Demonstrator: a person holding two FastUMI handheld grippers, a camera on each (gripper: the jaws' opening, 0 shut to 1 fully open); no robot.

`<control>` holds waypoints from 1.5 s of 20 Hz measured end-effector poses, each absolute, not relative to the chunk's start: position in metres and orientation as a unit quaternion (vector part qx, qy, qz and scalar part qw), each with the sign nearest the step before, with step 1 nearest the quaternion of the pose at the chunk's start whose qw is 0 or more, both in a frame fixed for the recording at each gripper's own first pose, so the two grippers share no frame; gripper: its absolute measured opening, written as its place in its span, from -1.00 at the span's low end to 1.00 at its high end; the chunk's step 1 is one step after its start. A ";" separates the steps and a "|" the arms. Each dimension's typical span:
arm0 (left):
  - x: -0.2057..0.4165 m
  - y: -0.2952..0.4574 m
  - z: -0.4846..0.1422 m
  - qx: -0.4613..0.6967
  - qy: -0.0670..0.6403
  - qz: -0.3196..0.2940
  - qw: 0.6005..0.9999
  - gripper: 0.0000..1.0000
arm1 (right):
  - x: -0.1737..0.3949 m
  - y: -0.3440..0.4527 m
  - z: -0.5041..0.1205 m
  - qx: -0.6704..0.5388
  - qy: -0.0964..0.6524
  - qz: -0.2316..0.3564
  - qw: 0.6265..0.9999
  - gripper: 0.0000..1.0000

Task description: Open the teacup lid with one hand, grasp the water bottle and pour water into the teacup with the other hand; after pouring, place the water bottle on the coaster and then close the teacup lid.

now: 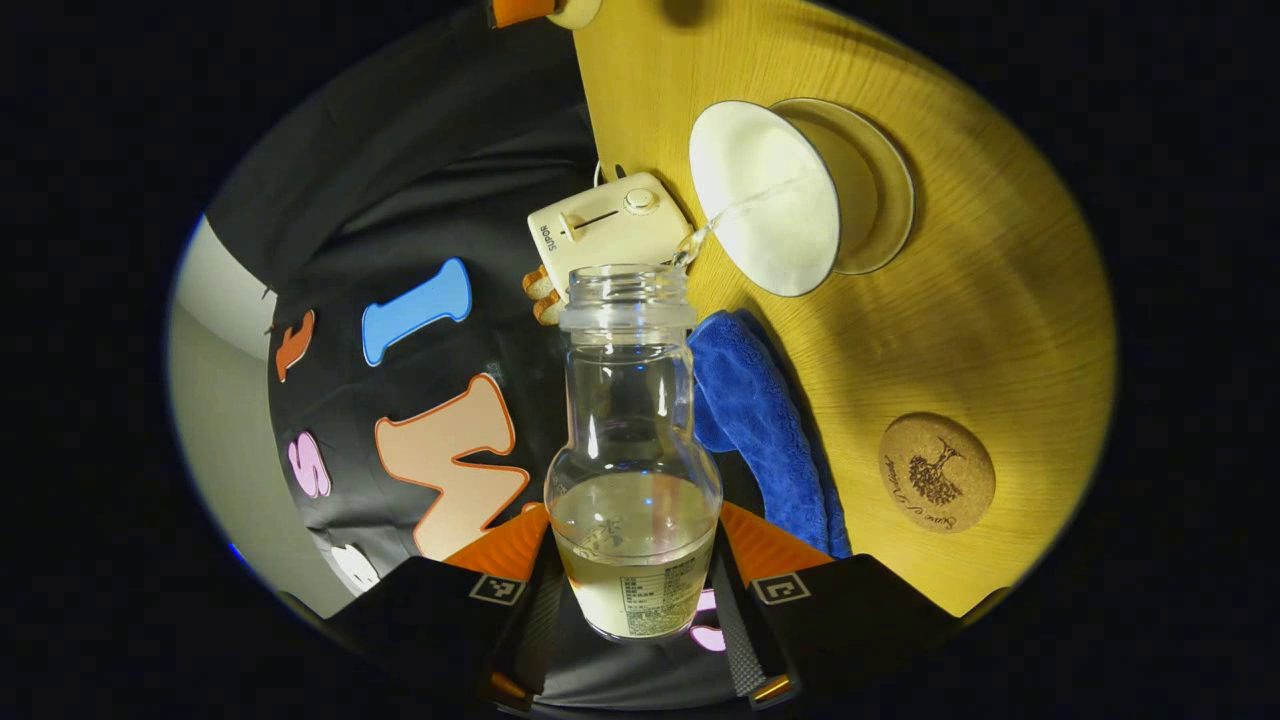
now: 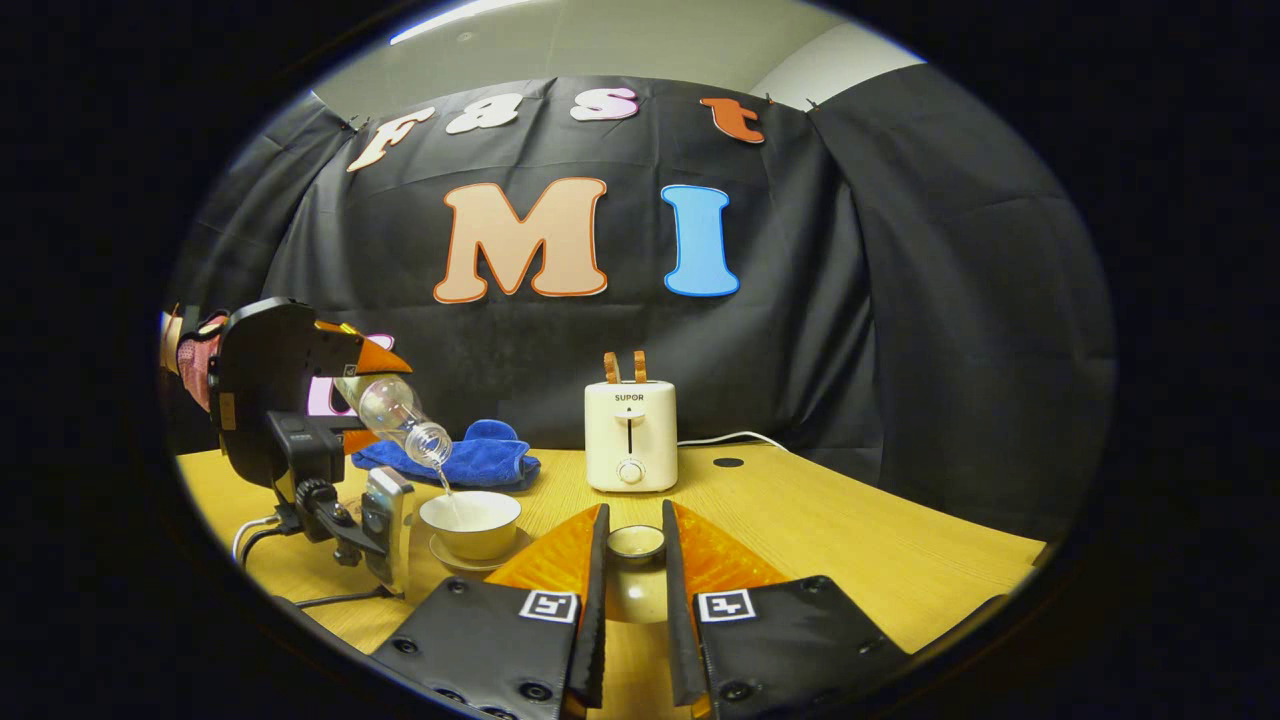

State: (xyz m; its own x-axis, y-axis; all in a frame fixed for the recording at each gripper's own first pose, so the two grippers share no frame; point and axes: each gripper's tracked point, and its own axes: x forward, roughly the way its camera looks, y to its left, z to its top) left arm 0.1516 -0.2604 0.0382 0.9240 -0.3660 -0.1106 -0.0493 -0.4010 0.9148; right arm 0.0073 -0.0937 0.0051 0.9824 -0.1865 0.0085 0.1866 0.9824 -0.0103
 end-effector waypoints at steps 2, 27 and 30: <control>0.154 -0.262 0.037 0.826 -0.127 -0.149 0.529 0.33 | 0.007 -0.093 0.005 -0.006 -0.004 -0.094 0.996 -0.39; 0.144 -0.213 0.005 0.101 0.071 -0.226 0.966 0.31 | 0.006 -0.095 0.005 -0.006 -0.004 -0.096 0.995 -0.44; 0.147 -0.205 0.000 0.056 0.074 -0.221 0.971 0.31 | 0.006 -0.095 0.005 -0.006 -0.004 -0.097 0.995 -0.41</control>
State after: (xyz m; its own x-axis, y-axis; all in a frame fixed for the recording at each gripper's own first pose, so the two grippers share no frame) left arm 0.1469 -0.2054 0.0000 0.8912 -0.4211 -0.1685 0.4376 0.8960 0.0754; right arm 0.0063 -0.0950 0.0046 0.9813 -0.1923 0.0090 0.1924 0.9813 -0.0108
